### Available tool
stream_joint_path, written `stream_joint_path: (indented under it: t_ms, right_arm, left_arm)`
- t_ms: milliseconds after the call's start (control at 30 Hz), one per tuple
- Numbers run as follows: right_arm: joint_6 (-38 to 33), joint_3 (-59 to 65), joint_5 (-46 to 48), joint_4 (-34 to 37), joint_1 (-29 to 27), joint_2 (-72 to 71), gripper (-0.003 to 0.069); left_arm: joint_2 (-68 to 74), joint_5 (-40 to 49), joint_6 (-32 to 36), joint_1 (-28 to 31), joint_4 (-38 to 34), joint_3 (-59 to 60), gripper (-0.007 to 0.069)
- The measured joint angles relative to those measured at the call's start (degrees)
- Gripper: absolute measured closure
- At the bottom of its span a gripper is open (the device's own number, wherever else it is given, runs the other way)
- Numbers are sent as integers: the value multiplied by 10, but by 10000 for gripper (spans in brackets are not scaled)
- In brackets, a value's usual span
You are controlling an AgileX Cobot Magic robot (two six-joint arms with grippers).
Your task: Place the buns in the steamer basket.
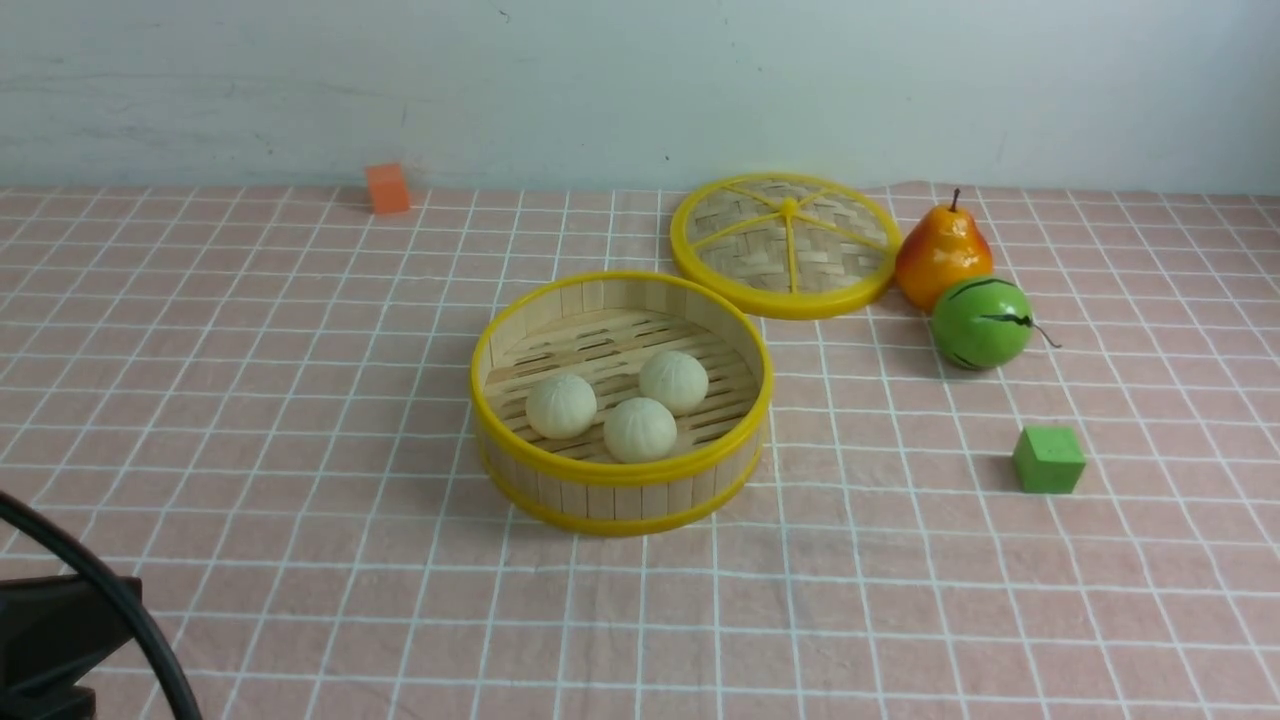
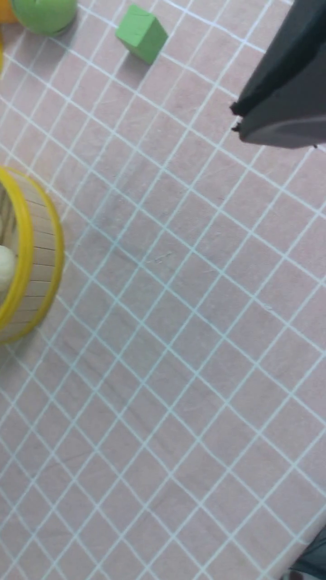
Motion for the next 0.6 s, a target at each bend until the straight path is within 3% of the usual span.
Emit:
stream_joint_path:
  t_ms: [233,433,600]
  right_arm:
    - [1,3,-1,2,0,0,680]
    - [1,89,-125,-5,-6,-58,680]
    - [2,248,-285,-13,-94,-202,680]
  left_arm:
    - [0,0,0,0,0,0,533]
    - [0,0,0,0,0,0,533]
    - [0,0,0,0,0,0,533]
